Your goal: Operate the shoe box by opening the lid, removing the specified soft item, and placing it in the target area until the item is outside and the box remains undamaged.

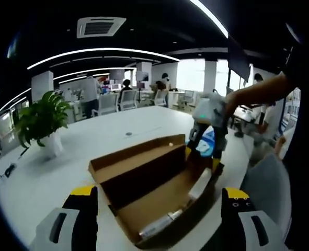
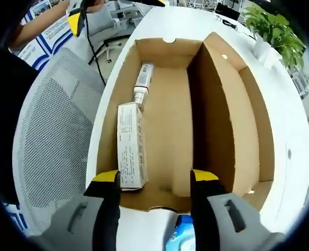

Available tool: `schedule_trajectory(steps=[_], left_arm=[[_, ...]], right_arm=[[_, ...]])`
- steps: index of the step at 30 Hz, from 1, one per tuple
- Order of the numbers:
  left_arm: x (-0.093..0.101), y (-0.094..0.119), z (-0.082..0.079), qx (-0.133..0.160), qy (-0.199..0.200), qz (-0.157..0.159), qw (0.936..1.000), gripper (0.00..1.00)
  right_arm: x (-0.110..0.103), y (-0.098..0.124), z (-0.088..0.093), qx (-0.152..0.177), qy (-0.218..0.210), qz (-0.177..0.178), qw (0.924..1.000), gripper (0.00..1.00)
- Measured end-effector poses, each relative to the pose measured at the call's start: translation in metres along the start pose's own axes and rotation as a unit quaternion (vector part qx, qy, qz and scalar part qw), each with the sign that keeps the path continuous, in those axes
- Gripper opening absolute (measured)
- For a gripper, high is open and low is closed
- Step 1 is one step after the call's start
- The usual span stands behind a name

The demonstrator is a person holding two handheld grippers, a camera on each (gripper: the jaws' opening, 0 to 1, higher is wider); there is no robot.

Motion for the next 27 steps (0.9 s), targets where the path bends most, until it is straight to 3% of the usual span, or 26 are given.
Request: schedule_trajectory(steps=[8,17,27], left_arm=[[0.003,0.000,0.001,-0.005,-0.007,0.000,1.0000,1.00],[0.005,0.003,0.006,-0.009,-0.004,-0.004,0.9999,1.00],[0.006,0.006,0.005,-0.004,-0.006,-0.010,0.9999,1.00]], right_arm=[[-0.014,-0.014,0.000,0.006,0.002,-0.013,0.9999,0.40],[-0.011,-0.022,0.003,0.009,0.004,-0.001,0.9999,0.19],[-0.013,-0.022,0.000,0.016,0.010,-0.003,0.9998,0.16]])
Point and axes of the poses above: the point that each gripper's makers call its tool centre point, and the gripper's own axes: y roughly backward along the fingers, x roughly to its right, z roughly out of its underside, the point moved 6 cm from there along y, roughly backward along the fingers, and after that the axes turned 1 degree about -z, right-handed, at the moved point
